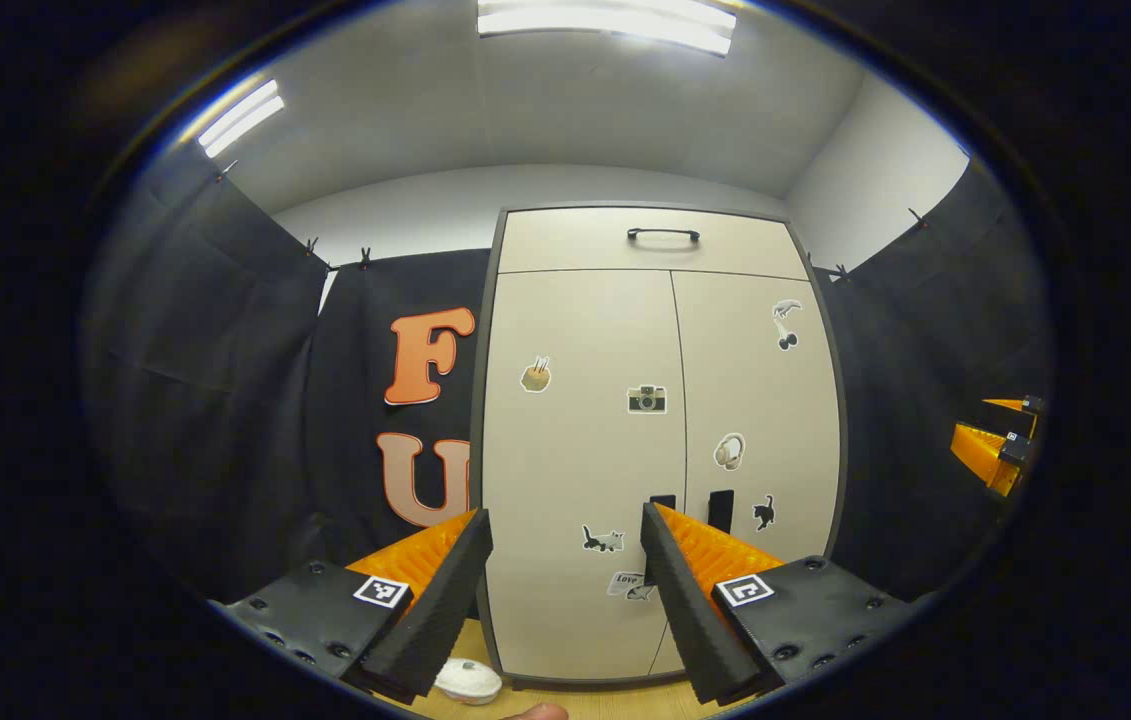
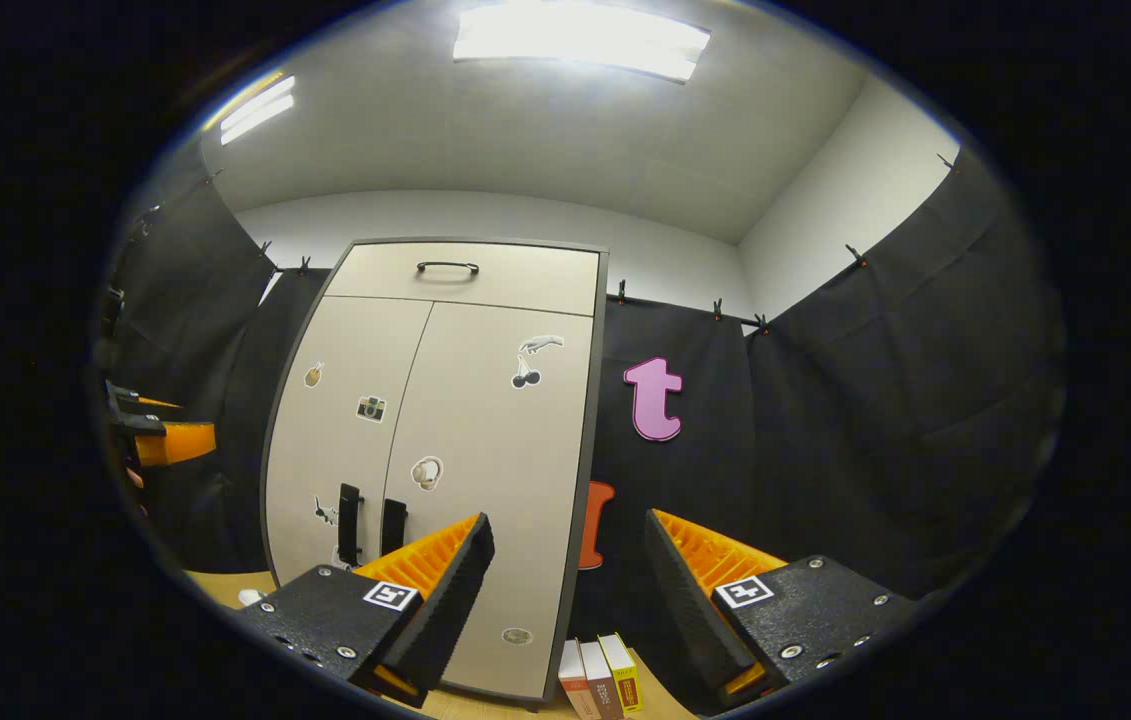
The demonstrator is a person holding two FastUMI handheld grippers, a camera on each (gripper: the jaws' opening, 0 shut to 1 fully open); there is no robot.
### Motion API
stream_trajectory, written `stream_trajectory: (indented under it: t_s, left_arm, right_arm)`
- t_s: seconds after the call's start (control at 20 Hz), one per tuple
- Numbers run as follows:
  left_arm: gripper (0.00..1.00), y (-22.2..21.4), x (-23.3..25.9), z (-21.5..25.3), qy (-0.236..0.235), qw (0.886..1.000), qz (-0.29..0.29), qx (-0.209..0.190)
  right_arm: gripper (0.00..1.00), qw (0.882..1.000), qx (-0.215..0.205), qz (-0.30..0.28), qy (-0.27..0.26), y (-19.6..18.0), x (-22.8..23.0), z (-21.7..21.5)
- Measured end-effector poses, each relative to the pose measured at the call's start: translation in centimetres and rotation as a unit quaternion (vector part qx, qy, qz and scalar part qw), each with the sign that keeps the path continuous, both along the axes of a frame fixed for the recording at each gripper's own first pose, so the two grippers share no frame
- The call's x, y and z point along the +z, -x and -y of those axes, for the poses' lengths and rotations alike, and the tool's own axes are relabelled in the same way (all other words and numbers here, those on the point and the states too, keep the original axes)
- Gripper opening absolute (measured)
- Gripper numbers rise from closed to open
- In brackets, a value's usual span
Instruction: Open the right door of the double-door shoe cabinet with the right hand, and open the left door with the left hand.
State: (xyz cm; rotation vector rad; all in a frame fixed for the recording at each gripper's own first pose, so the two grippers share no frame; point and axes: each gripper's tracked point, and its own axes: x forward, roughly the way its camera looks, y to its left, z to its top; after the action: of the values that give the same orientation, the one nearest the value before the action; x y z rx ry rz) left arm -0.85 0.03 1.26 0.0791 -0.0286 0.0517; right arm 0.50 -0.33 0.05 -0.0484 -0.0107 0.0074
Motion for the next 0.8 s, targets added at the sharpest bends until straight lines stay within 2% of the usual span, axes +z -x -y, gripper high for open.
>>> stream_trajectory:
  t_s: [0.2, 0.25, 0.35, 0.8]
  left_arm:
    - [0.94, 0.3, 0.9, -0.5, 0.001, 1.000, 0.007, 0.004]
    - [0.96, 0.4, 1.1, -0.6, 0.002, 1.000, 0.009, 0.003]
    - [0.95, 0.3, 1.3, -0.7, 0.008, 1.000, 0.010, -0.001]
    - [0.96, -0.3, 0.5, -1.9, 0.012, 1.000, 0.006, -0.002]
  right_arm:
    - [0.93, 1.000, 0.006, 0.011, -0.012, -0.3, 0.8, -0.5]
    - [0.91, 1.000, 0.007, 0.013, -0.016, -0.4, 1.0, -0.6]
    - [0.94, 1.000, 0.006, 0.012, -0.019, -0.4, 1.0, -0.6]
    - [0.93, 0.998, 0.010, -0.033, -0.051, -2.2, -1.9, -2.3]
